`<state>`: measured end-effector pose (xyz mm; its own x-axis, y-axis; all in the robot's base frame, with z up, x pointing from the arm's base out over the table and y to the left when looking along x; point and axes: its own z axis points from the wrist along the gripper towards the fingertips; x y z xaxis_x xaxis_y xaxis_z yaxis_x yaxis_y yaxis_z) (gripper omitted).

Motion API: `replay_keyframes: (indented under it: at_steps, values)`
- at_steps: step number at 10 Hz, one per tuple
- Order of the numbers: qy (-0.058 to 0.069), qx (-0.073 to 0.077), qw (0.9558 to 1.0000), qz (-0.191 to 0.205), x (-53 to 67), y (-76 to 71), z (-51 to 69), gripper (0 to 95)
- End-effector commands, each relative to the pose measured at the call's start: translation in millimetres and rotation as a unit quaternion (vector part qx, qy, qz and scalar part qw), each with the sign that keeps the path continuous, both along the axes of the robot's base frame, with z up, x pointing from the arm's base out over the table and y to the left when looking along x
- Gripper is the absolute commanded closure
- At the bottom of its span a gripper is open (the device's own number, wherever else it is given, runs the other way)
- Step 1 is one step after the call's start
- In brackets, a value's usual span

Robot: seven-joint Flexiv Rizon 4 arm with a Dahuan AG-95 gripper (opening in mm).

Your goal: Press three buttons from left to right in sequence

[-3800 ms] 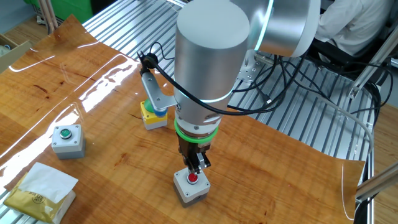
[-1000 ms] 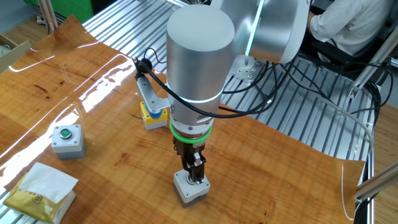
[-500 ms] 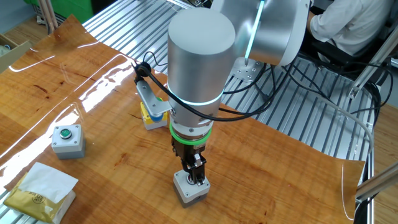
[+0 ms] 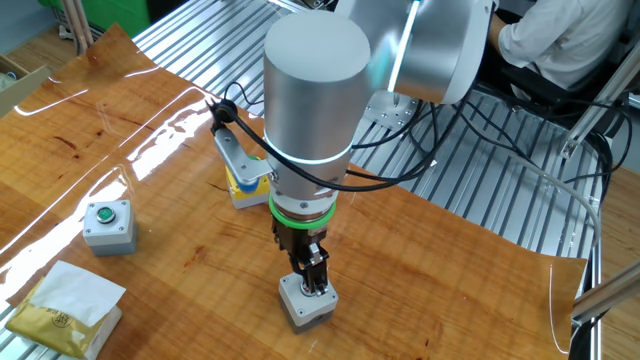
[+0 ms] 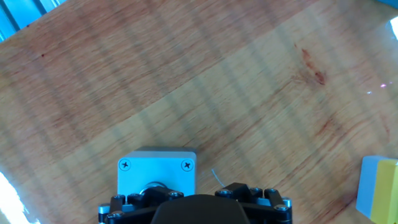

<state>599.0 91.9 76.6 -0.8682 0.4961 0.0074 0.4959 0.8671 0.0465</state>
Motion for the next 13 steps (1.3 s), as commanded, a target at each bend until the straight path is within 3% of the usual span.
replay_keyframes:
  at_steps: [1,2,4,6,8,9,10,12,13]
  values:
    - [-0.004,0.005,1.0,-0.006,0.7,0.1,-7.7,19.0]
    - [-0.002,0.01,0.9999,-0.01,0.4,0.3,-6.6,19.0]
    - [-0.003,0.037,0.9991,-0.019,-0.8,1.7,-3.6,19.0]
    - [-0.005,0.027,0.9995,-0.011,-0.8,2.2,-7.3,19.0]
    - [-0.009,0.001,1.0,-0.004,-0.3,3.1,-13.8,19.0]
    - [-0.009,0.003,0.9999,-0.004,-0.4,3.0,-13.0,19.0]
    - [-0.011,0.0,0.9999,-0.005,-0.7,3.1,-11.4,19.0]
    - [0.001,0.001,1.0,-0.001,-2.2,-0.3,8.3,19.0]
    - [0.002,0.001,1.0,-0.001,-2.4,-0.7,10.0,19.0]
